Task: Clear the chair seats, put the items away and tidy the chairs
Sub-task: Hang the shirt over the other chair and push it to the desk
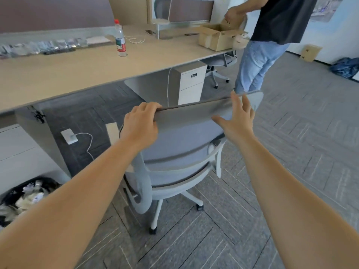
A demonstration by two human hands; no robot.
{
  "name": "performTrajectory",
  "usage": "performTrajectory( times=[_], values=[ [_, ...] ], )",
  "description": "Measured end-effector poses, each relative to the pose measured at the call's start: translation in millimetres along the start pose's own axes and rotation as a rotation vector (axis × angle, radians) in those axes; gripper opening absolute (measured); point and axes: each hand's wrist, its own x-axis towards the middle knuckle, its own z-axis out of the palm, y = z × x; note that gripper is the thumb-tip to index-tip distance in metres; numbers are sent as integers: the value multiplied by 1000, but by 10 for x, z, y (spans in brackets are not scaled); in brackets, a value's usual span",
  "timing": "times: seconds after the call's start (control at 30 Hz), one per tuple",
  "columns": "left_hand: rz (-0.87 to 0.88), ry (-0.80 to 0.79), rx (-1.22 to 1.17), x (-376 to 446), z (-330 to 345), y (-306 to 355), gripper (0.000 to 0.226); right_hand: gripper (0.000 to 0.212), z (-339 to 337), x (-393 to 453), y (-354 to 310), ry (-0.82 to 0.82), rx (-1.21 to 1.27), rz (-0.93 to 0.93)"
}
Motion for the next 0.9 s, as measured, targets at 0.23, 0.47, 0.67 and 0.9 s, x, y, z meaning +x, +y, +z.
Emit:
performTrajectory(
  times=[0.23,0.47,0.67,0.9],
  values=[
    [-72,-15,156,151,-17,0,55,74,111,102,-35,-44,-103,9],
    [-75,47,145,368,-120,-267,50,66,328,217,-157,45,-93,-115],
    [-87,75,166,557,-67,-347,53,62,431,495,-216,28,-47,-144],
    [-142,82,186,992,-92,-625,50,61,756,1032,-412,-20,-18,-178]
  ],
)
